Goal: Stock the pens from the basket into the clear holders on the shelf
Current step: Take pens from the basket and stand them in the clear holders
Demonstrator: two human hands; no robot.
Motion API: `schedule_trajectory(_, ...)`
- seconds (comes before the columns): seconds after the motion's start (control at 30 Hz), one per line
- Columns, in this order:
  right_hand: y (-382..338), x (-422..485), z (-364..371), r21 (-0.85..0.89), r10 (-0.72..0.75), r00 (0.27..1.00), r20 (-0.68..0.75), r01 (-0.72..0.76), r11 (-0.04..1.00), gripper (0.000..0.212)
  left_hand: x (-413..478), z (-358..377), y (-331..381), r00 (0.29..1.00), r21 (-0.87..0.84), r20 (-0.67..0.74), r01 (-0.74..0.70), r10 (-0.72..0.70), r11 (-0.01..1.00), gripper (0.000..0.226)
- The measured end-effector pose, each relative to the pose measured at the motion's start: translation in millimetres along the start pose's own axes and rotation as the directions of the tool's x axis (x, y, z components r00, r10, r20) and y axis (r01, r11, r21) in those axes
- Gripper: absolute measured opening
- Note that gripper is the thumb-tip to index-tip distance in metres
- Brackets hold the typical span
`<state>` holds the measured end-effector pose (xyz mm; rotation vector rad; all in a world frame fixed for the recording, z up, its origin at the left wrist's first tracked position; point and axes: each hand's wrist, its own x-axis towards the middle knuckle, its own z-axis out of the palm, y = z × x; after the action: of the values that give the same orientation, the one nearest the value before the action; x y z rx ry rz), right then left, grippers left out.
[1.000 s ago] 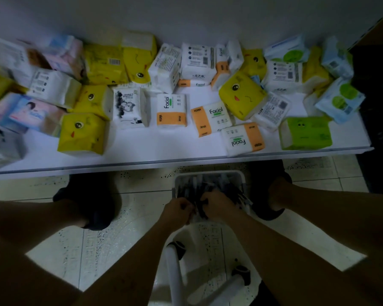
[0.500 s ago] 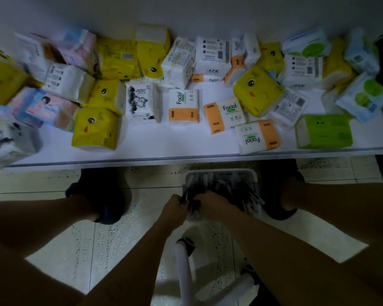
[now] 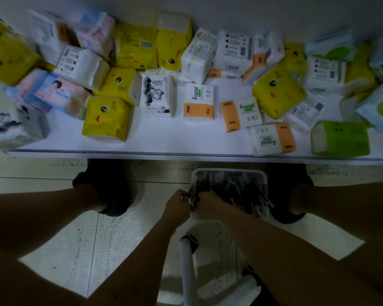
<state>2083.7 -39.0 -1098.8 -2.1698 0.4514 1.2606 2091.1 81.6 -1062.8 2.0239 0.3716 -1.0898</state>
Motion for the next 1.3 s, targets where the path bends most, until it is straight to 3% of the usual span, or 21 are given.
schedule_trajectory(0.23, 7.2, 4.0, -0.4, 0.047, 0.101, 0.989, -0.11, -0.096, 0.994, 0.029, 7.2, -2.5, -11.3, 0.999, -0.002, 0.003, 0.045, -0.045, 0.999, 0.019)
schedule_trajectory(0.47, 9.2, -9.7, -14.3, 0.102, 0.149, 0.95, -0.274, -0.125, 0.987, 0.022, 7.6, -1.5, -2.4, 0.996, 0.013, -0.072, -0.054, 0.055, 0.998, 0.025)
schedule_trajectory(0.6, 10.2, -28.6, -27.2, 0.101, 0.137, 0.938, -0.319, -0.11, 0.989, 0.009, -2.8, 0.2, 12.2, 0.995, -0.028, -0.064, -0.082, 0.08, 0.996, 0.025)
schedule_trajectory(0.7, 9.9, -44.0, -34.5, 0.301, 0.135, 0.945, -0.298, -0.041, 0.953, 0.006, -8.5, -3.0, 18.3, 0.995, 0.012, -0.036, -0.089, 0.09, 0.996, 0.02)
schedule_trajectory(0.87, 1.6, -84.3, -45.8, 0.626, 0.181, 0.943, -0.281, 0.037, 0.779, 0.017, -30.9, -6.8, 30.9, 0.989, -0.063, -0.085, -0.13, 0.125, 0.989, 0.027)
schedule_trajectory(1.0, -0.9, -109.2, -53.9, 0.578, 0.187, 0.881, -0.435, 0.114, 0.808, 0.023, -48.8, -7.1, 50.8, 0.945, -0.154, -0.144, -0.314, 0.293, 0.937, 0.033)
schedule_trajectory(1.1, -6.0, -131.4, -64.1, 0.493, 0.116, 0.77, -0.627, 0.277, 0.825, 0.032, -57.1, -16.5, 65.6, 0.914, -0.224, -0.075, -0.406, 0.4, 0.886, 0.014)
schedule_trajectory(1.17, -13.0, -146.3, -71.2, 0.412, 0.046, 0.701, -0.712, 0.364, 0.835, 0.029, -72.4, -23.3, 80.9, 0.9, -0.221, -0.104, -0.436, 0.423, 0.872, 0.015)
schedule_trajectory(1.3, -32.1, -173.8, -90.4, 0.526, -0.002, 0.673, -0.74, 0.579, 0.623, 0.016, -107.8, -37.5, 109.9, 0.833, -0.193, -0.294, -0.533, 0.469, 0.824, 0.011)
